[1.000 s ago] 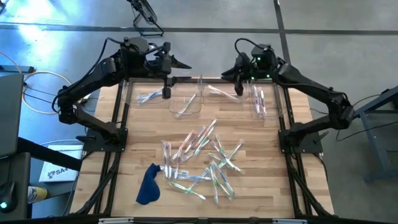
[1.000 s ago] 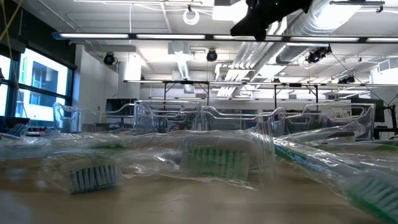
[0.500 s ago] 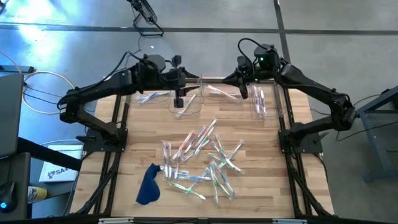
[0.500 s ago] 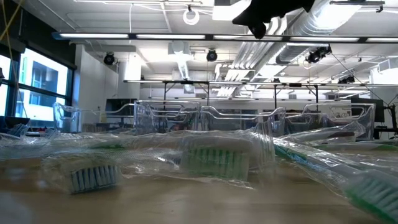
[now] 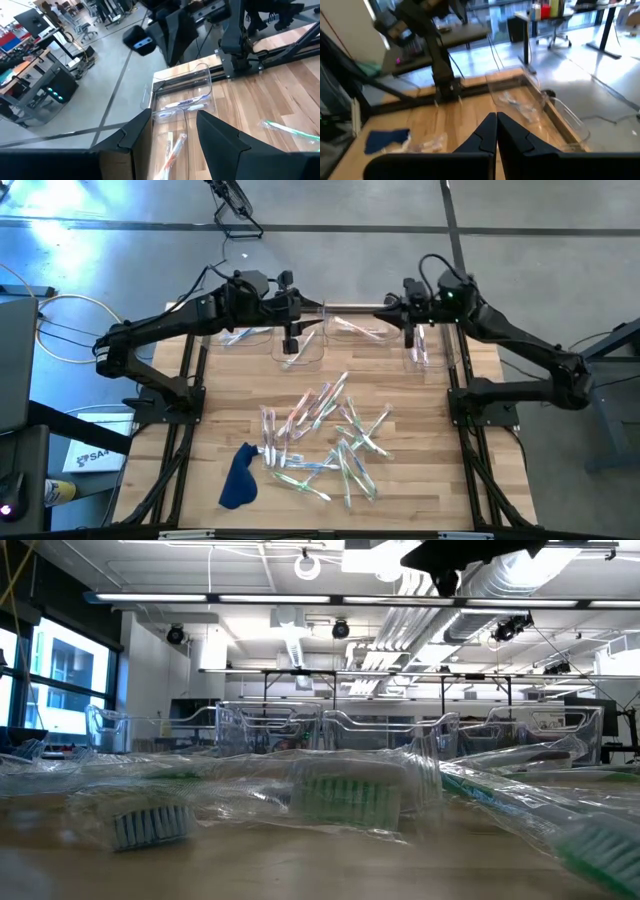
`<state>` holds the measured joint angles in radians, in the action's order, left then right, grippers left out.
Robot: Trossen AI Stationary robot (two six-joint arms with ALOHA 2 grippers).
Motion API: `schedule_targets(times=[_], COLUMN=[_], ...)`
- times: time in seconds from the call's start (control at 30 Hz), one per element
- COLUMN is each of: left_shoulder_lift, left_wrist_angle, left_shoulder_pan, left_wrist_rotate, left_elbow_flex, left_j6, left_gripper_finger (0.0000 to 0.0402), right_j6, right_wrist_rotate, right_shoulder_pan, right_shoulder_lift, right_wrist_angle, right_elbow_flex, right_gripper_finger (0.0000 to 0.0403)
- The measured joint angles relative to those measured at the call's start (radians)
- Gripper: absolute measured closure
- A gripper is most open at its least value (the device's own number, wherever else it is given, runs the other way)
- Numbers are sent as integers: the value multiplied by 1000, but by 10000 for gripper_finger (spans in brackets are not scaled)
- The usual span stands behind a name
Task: Pick & Place Toothbrushes
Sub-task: Put the purple toothbrush into the right transparent bin
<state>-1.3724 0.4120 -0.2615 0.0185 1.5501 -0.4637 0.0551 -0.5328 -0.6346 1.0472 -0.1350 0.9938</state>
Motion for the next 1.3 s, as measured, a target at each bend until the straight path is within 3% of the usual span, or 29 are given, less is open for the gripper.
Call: schedule_targets(times=[0.3, 0.47, 0.6, 0.87, 1.03, 1.3], left_shoulder_lift=[18, 44, 111, 286, 331, 336], left_wrist_angle=[39, 68, 24, -203, -222, -223], left_shoulder_pan=[0, 18, 52, 82, 87, 86], left_wrist_rotate=[0, -5, -7, -1, -2, -56], left_elbow_flex=[-1, -13, -89, -355, -441, -455], left_j6=[-8, -32, -48, 14, 77, 84], left_gripper_finger=[252, 283, 322, 381, 391, 392], right_j6=[138, 152, 144, 124, 117, 56], right_wrist_rotate=[4, 20, 82, 145, 144, 108], right_shoulder_pan=[0, 27, 73, 139, 176, 248], right_shoulder_lift=[-154, -193, -201, -201, -201, -186], right_wrist_angle=[133, 143, 147, 151, 177, 174], right_elbow_flex=[-185, -212, -212, -212, -212, -212], right_gripper_finger=[399, 399, 399, 399, 399, 399])
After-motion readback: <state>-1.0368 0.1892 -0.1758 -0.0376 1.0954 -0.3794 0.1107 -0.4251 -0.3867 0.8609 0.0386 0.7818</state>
